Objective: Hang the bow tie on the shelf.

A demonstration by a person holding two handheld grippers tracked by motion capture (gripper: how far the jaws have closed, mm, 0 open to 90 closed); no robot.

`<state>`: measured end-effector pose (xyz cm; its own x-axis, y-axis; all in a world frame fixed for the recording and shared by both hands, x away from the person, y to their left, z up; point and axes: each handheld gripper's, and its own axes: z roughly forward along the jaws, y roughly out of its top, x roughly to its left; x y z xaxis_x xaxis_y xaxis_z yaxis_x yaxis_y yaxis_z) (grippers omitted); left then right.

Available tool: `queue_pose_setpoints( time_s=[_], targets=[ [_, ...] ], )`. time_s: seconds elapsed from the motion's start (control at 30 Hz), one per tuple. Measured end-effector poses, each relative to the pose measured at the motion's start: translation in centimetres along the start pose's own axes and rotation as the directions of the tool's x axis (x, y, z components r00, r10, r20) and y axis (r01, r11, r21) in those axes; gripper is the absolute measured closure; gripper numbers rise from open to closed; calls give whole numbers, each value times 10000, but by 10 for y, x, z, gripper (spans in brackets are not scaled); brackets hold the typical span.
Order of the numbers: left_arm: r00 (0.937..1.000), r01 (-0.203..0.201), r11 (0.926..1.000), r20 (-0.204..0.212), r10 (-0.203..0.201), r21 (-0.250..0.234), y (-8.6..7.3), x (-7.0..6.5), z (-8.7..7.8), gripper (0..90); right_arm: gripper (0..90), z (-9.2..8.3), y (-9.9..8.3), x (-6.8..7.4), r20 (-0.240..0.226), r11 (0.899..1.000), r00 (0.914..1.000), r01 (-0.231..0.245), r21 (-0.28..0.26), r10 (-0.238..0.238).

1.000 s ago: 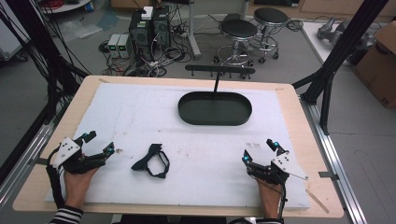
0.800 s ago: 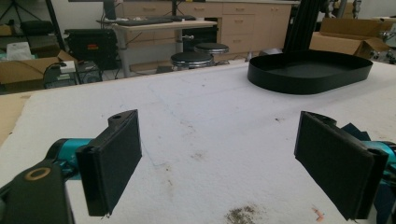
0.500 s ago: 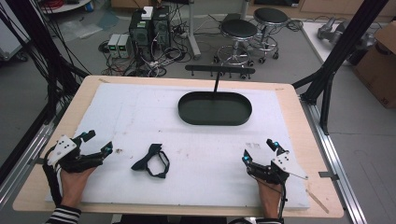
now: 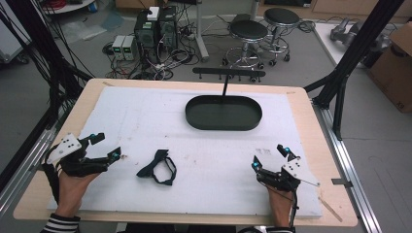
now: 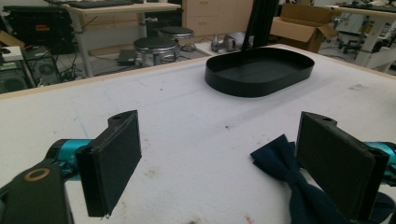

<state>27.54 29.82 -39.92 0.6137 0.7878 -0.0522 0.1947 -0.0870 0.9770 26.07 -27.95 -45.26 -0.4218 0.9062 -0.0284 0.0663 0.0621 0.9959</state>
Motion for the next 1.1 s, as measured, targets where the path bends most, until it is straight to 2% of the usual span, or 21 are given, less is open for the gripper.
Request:
queue_pose_setpoints(
  time_s=[0.13, 0.27, 0.37, 0.47, 0.5, 0.53, 0.63, 0.67, 0.8, 0.9, 0.93, 0.97, 1.0, 1.03, 1.1],
  targets=[
    [9994, 108, 9990, 329, -123, 437, 12, -5, 1, 150, 56, 0, 0, 0, 0, 10000, 10000, -35, 18, 35],
    [9974, -167, 9922, 713, 79, 1234, 26, -14, 8, 150, 56, 0, 0, 0, 12, 10000, 10000, -7, 1, 7],
    [9966, -220, 9907, 815, 111, 1341, 31, -17, 10, 150, 56, 0, 0, 0, 15, 10000, 10000, -4, -3, 4],
    [9953, -299, 9835, 963, 127, 1787, 39, -24, 16, 151, 56, 0, 0, 0, 3, 10000, 10000, -23, 19, 23],
    [9946, -373, 9753, 1030, 150, 2179, 44, -30, 22, 151, 56, 0, 0, 0, -11, 10000, 10000, -34, 19, 34],
    [9946, -373, 9753, 1030, 150, 2179, 44, -30, 22, 152, 56, 0, 0, 0, -11, 10000, 10000, -34, 19, 34],
    [9917, -723, 9555, 1232, 381, 2861, 49, -40, 33, 153, 56, 0, 0, 0, -15, 10000, 10000, -48, 23, 48],
    [9903, -853, 9461, 1310, 460, 3124, 51, -44, 37, 153, 56, 0, 0, 0, -27, 10000, 10000, -38, 28, 38],
    [9873, -1032, 9236, 1510, 500, 3691, 52, -54, 50, 154, 56, 0, 0, 0, -51, 10000, 10000, -55, 46, 55],
    [9873, -1034, 9073, 1529, 438, 4076, 54, -59, 58, 154, 56, 0, 0, 0, -62, 10000, 10000, -41, 42, 42],
    [9872, -1030, 8980, 1545, 396, 4279, 54, -61, 62, 154, 56, 0, 0, 0, -62, 10000, 10000, -41, 42, 42],
    [9860, -1096, 8700, 1629, 342, 4807, 53, -64, 68, 157, 56, 0, 0, 0, -65, 10000, 10000, 5, 22, -5],
    [9860, -1096, 8700, 1629, 342, 4807, 53, -64, 68, 162, 56, 0, 0, 0, -72, 10000, 10000, -38, 40, 38],
    [9848, -1103, 8592, 1714, 268, 4996, 52, -65, 71, 162, 56, 0, 0, 0, -72, 10000, 10000, -38, 40, 38],
    [9842, -1136, 8433, 1758, 231, 5253, 50, -68, 77, 183, 56, 0, 0, 0, -73, 10000, 10000, -38, 38, 38]
  ],
)
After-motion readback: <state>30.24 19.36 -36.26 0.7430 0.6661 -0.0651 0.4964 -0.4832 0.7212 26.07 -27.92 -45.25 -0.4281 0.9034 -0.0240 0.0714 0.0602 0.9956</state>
